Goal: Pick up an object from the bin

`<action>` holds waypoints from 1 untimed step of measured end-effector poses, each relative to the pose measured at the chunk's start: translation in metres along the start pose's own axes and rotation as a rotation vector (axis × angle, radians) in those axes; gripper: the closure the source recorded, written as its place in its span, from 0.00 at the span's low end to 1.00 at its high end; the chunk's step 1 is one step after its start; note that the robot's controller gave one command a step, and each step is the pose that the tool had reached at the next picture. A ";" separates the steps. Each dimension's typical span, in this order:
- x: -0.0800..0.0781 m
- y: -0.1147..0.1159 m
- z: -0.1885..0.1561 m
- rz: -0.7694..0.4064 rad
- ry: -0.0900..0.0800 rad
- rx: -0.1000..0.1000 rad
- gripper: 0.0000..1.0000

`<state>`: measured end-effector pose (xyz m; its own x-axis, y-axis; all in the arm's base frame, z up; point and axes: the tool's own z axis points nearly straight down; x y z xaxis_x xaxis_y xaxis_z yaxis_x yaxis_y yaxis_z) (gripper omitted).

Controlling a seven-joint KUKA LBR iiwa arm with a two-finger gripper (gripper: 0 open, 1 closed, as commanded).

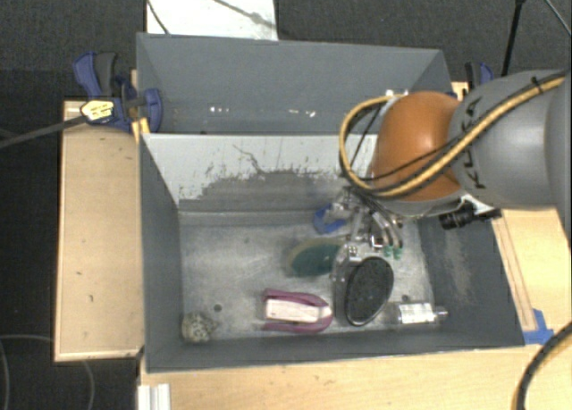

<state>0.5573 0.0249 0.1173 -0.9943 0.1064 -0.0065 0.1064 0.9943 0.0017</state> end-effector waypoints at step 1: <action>-0.005 0.002 0.015 0.156 -0.003 -0.001 0.00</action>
Offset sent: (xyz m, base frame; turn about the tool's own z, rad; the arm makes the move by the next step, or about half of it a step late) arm 0.0137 0.0025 -0.0473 0.2698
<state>0.5624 0.0264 0.1024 -0.9657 0.2594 -0.0086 0.2594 0.9658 0.0037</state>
